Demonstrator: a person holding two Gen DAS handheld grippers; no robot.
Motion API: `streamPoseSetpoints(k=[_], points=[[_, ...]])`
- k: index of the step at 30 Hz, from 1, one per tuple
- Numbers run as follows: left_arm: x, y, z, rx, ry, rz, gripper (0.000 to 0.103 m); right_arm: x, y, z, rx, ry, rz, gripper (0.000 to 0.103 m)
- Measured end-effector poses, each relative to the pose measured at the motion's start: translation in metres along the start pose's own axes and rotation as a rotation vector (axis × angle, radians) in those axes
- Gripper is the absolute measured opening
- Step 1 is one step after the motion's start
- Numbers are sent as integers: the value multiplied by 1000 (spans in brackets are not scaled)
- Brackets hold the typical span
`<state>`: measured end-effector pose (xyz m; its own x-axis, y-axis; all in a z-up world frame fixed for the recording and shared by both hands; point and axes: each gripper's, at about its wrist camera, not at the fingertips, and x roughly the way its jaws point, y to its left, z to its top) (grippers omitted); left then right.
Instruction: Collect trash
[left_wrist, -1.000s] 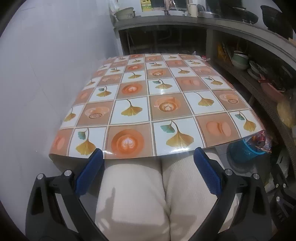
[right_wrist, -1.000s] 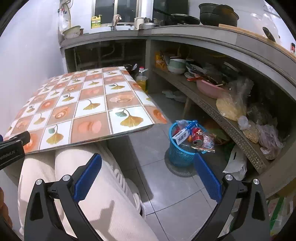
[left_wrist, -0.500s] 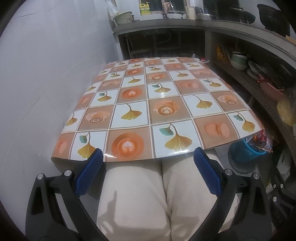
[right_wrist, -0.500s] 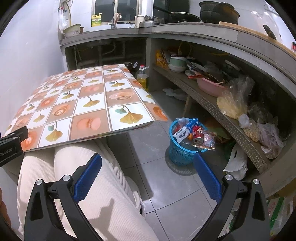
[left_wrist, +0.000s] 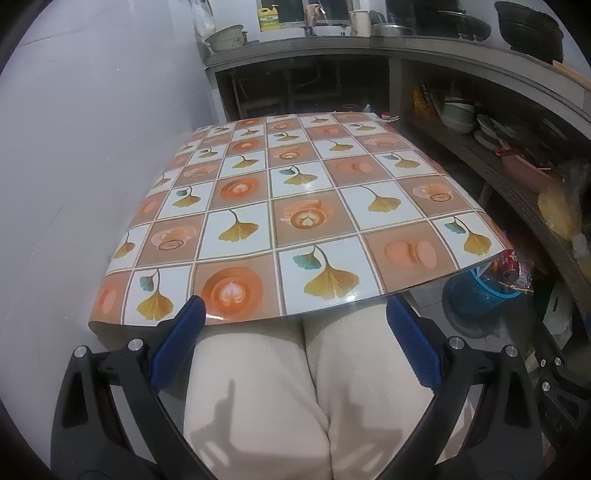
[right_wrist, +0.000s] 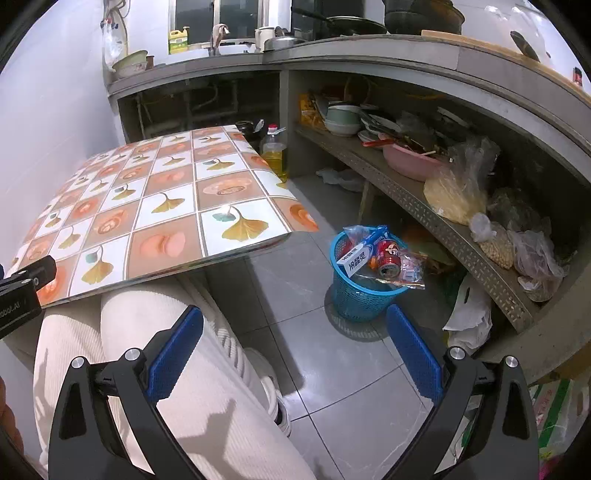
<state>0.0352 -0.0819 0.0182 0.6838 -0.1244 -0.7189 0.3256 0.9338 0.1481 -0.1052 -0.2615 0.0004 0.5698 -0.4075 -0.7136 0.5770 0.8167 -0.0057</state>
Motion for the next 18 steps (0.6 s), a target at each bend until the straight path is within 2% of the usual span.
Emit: streamPoseSetpoints(k=[18], points=[[0,-8,-2,13,9,-26,94,0,1,0,-11,1,0,96]])
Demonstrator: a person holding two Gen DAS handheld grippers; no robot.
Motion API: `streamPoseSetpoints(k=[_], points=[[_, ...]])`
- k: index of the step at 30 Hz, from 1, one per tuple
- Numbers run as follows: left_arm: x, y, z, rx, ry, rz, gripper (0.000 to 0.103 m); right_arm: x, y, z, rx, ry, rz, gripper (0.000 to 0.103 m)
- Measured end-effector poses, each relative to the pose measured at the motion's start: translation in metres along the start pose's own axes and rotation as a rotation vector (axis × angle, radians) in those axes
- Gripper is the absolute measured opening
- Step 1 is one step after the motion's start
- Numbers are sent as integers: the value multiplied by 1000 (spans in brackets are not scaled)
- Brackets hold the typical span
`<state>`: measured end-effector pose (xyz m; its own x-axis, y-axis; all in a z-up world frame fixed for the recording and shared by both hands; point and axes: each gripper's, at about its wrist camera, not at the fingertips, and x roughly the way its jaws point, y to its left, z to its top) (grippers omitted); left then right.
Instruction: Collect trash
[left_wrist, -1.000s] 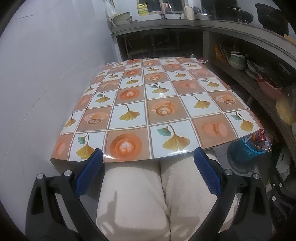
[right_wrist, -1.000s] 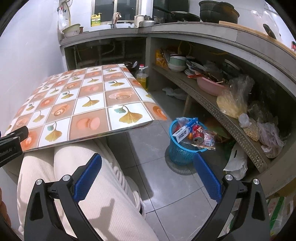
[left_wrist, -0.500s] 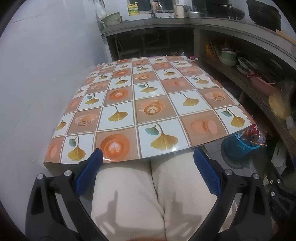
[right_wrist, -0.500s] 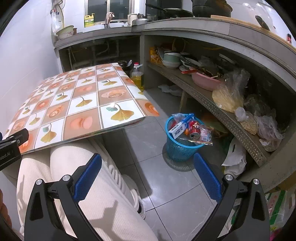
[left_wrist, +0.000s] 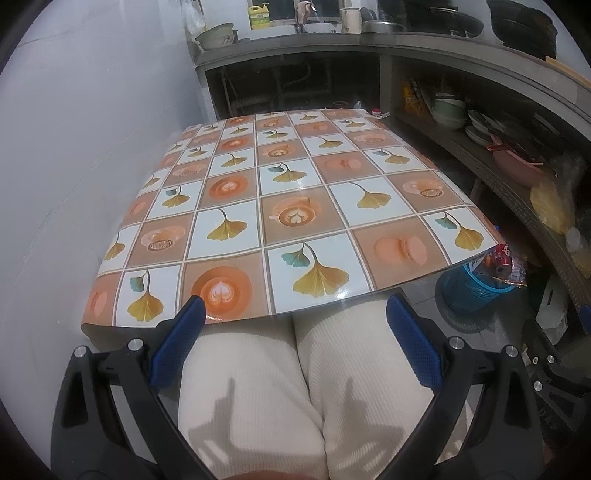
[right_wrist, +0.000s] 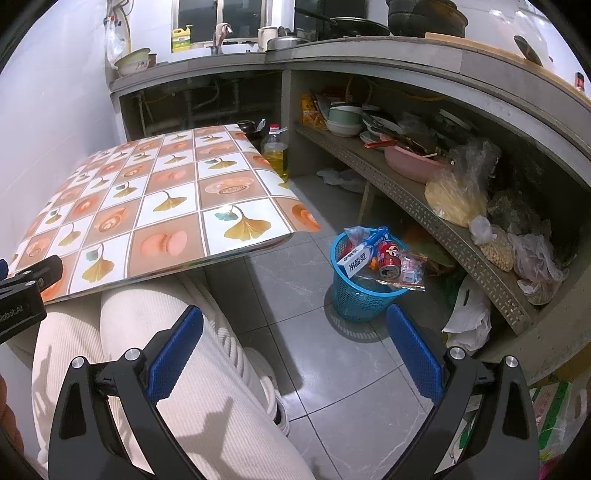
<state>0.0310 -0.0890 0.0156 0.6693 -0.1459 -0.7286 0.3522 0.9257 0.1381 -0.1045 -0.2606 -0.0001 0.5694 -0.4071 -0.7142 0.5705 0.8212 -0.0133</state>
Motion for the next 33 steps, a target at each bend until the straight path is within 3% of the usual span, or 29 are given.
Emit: streamPoseSetpoints(k=[33], points=[[1,6,-1,-2,-7,-2,94,-1,-2,4,-8,-5,-2,96]])
